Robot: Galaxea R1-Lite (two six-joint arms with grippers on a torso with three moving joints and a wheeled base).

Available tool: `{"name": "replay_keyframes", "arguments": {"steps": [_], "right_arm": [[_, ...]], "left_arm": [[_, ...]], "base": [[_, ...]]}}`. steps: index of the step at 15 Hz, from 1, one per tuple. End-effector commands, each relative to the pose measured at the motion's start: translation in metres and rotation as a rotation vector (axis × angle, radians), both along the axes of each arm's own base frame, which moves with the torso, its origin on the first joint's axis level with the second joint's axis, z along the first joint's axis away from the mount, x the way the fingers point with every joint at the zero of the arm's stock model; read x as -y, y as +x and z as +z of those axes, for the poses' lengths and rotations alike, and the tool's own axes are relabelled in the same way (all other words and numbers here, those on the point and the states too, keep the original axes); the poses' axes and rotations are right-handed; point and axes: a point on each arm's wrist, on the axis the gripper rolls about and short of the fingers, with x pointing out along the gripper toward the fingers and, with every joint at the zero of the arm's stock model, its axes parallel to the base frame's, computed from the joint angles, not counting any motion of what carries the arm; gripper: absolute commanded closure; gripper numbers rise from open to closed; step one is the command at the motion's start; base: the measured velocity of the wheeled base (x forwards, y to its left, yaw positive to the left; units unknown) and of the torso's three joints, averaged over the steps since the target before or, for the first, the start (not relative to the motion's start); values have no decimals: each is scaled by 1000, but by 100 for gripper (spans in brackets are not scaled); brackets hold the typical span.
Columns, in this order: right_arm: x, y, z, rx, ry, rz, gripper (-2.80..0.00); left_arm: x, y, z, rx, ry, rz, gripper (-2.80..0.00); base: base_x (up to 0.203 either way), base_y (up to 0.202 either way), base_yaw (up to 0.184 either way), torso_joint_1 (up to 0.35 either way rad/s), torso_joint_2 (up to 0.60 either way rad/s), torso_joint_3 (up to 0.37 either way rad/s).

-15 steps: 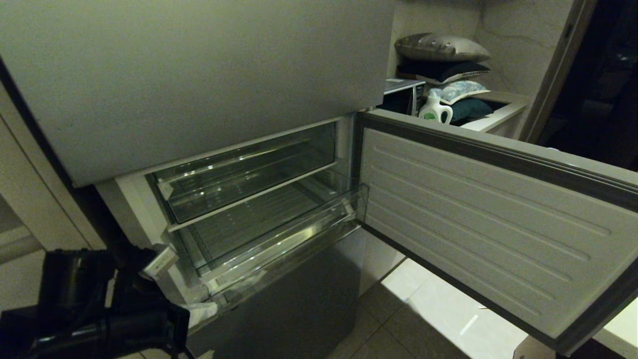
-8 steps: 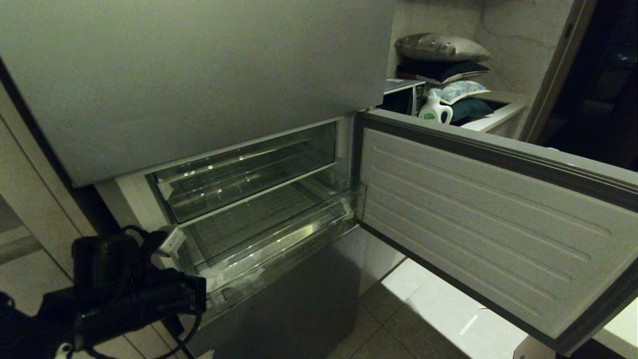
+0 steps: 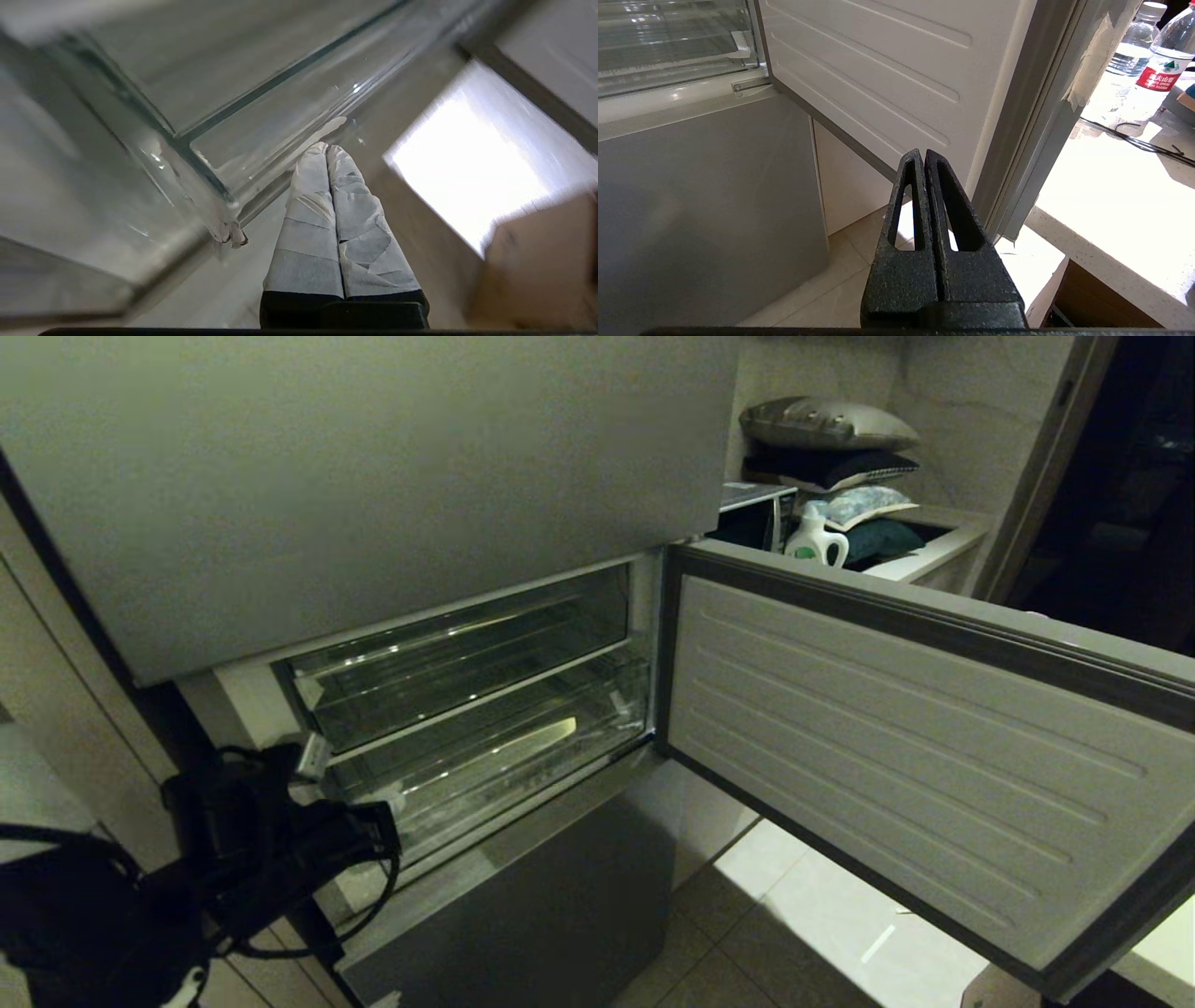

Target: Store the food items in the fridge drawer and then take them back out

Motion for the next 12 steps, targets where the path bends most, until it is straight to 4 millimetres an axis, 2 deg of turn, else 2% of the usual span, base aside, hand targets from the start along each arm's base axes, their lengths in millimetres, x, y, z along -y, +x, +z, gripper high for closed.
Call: {"name": "replay_keyframes", "arguments": {"steps": [1,4,7,9,12], "right_arm": [[0,2,-7,-23,-1,0,0],[0,2,-7,-23,-1,0,0],[0,2,-7,-23,2,0,0],[0,2,-7,-22,2,0,0],[0,2,-7,-22,-1,0,0]], "left_arm": [[0,11,-10,44,4,53,0],[0,26,-18,111,13,152,0],[0,24,-19,125,19,159,0],[-1,10,-12,121,16,152,0],[-5,-24,11,149,-1,126,0]], "base": [[0,0,0,0,0,0],[0,0,0,0,0,0],[0,0,0,0,0,0],[0,0,0,0,0,0],[0,0,0,0,0,0]]}}
